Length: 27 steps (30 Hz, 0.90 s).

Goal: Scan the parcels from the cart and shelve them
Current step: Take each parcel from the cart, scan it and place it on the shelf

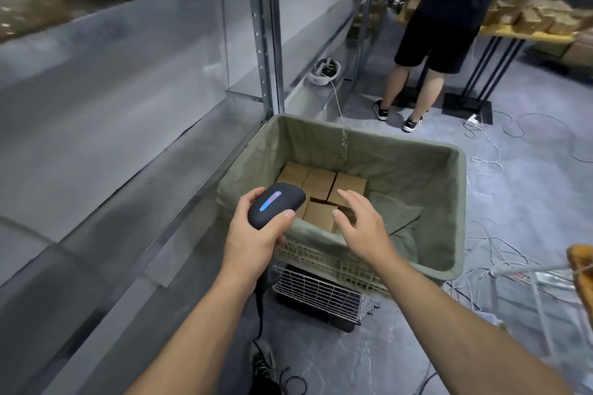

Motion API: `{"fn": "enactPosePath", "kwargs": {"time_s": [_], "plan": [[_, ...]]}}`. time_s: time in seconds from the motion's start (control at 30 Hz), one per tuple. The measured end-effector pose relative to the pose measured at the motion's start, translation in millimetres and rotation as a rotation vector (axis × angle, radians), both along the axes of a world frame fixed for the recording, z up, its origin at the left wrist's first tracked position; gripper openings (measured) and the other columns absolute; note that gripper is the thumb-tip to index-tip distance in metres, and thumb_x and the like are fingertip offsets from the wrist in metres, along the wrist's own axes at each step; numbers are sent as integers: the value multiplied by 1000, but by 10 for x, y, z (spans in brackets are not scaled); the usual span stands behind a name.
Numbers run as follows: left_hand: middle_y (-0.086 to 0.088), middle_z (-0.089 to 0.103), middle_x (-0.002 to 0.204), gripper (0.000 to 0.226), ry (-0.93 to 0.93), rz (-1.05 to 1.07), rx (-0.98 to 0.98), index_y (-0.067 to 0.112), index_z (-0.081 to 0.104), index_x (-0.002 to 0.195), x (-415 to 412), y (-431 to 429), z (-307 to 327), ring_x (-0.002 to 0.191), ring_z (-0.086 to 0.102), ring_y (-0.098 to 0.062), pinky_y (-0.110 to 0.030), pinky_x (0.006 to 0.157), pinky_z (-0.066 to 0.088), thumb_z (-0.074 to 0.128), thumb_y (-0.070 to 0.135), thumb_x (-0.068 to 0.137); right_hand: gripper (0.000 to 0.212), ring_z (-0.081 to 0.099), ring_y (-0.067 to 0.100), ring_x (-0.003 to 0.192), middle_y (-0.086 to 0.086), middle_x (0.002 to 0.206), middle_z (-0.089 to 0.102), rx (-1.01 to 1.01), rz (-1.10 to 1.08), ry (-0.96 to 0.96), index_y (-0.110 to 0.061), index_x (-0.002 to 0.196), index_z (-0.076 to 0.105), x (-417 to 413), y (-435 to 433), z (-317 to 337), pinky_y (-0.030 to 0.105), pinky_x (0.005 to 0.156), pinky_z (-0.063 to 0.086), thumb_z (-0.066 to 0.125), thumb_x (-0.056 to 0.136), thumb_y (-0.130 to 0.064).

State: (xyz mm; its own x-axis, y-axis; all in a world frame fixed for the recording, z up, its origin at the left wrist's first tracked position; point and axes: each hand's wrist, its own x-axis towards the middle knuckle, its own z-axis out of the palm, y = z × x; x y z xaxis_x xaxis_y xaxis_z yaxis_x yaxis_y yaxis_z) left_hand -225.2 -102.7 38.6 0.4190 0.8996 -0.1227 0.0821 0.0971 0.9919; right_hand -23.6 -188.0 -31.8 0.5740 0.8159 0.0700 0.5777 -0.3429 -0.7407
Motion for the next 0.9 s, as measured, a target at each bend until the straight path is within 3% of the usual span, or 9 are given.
{"fn": "enactPosePath", "kwargs": {"time_s": [0.13, 0.27, 0.53, 0.7, 0.8, 0.9], "plan": [[3, 74, 99, 59, 24, -65, 11, 42, 58, 120, 274, 451, -49, 65, 68, -18, -34, 71, 57, 80, 41, 65, 49, 29, 16, 148, 3, 157, 40, -7, -67, 30, -21, 150, 45, 220, 339, -96, 23, 115, 18, 53, 103, -32], [-2, 72, 100, 61, 30, -132, -1, 33, 56, 125, 593, 972, -83, 62, 66, -16, -25, 65, 53, 77, 37, 68, 50, 28, 15, 148, 2, 158, 39, -41, -139, 66, -22, 151, 44, 431, 684, -211, 27, 118, 20, 54, 102, -33], [1, 70, 109, 53, 97, -253, -93, 39, 57, 114, 1293, 1604, -442, 76, 66, -22, -23, 59, 53, 80, 35, 66, 52, 36, 15, 143, 3, 156, 40, -139, -294, 152, -21, 151, 44, 792, 1025, -581, 22, 111, 24, 54, 102, -37], [6, 67, 106, 45, 148, -287, -154, 38, 57, 112, 1693, 1748, -678, 73, 65, -17, -23, 60, 56, 81, 12, 84, 54, 35, 17, 144, 4, 157, 38, -212, -330, 227, -20, 151, 43, 1099, 1248, -951, 19, 108, 22, 55, 102, -36], [0, 69, 111, 46, 183, -242, -199, 35, 58, 116, 1995, 1866, -798, 79, 66, -19, -19, 58, 53, 82, 13, 83, 58, 26, 20, 149, 7, 162, 29, -269, -334, 296, -22, 154, 38, 1322, 1452, -1233, 23, 110, 20, 54, 101, -40], [-1, 72, 110, 51, 217, -186, -228, 37, 60, 112, 2281, 1959, -974, 78, 68, -14, -24, 59, 55, 83, 30, 67, 61, 21, 23, 151, 5, 165, 21, -316, -358, 325, -26, 155, 36, 1541, 1645, -1526, 36, 118, 22, 55, 100, -43]]}}
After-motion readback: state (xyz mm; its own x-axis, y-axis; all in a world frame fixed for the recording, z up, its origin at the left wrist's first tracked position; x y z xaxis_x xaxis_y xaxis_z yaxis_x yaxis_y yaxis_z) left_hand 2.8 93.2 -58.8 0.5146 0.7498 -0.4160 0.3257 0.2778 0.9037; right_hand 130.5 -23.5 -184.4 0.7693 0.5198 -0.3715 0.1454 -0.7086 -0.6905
